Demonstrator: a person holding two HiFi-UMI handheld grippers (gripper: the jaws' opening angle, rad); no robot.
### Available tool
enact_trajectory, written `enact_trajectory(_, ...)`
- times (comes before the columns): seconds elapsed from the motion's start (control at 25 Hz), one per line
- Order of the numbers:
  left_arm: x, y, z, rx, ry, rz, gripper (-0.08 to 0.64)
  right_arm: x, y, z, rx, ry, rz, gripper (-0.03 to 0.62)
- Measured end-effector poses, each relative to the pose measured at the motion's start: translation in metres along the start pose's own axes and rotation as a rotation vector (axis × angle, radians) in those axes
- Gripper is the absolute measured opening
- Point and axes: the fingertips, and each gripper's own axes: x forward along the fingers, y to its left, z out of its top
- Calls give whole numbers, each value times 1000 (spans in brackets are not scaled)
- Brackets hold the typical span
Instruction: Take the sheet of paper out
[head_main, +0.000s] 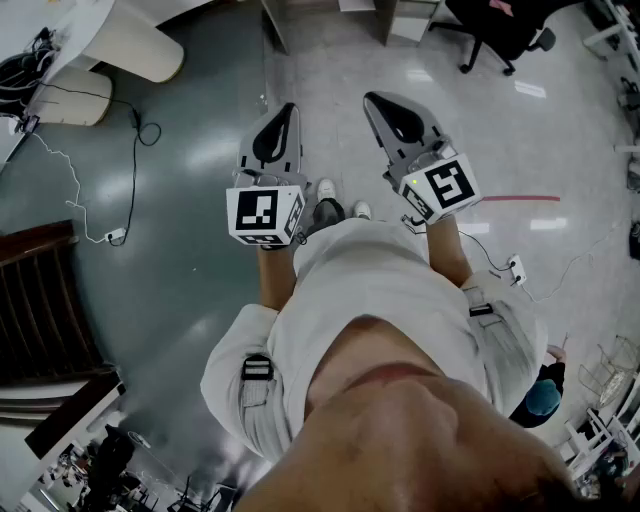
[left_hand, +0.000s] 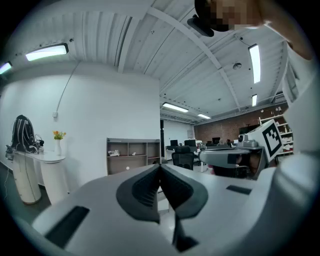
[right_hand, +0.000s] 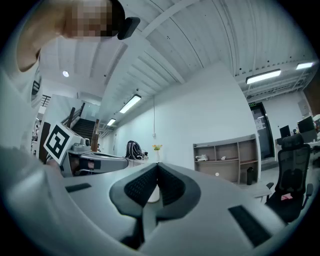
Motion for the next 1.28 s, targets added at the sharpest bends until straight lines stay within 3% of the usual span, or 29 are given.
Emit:
enact_trajectory(0.64, 9, -14, -6, 0, 14, 14, 11, -8, -15, -15, 49, 33, -23, 20)
enact_trajectory(1.28, 69, 60, -8, -5, 1, -24, 11, 77, -46, -23, 20, 75, -63, 20)
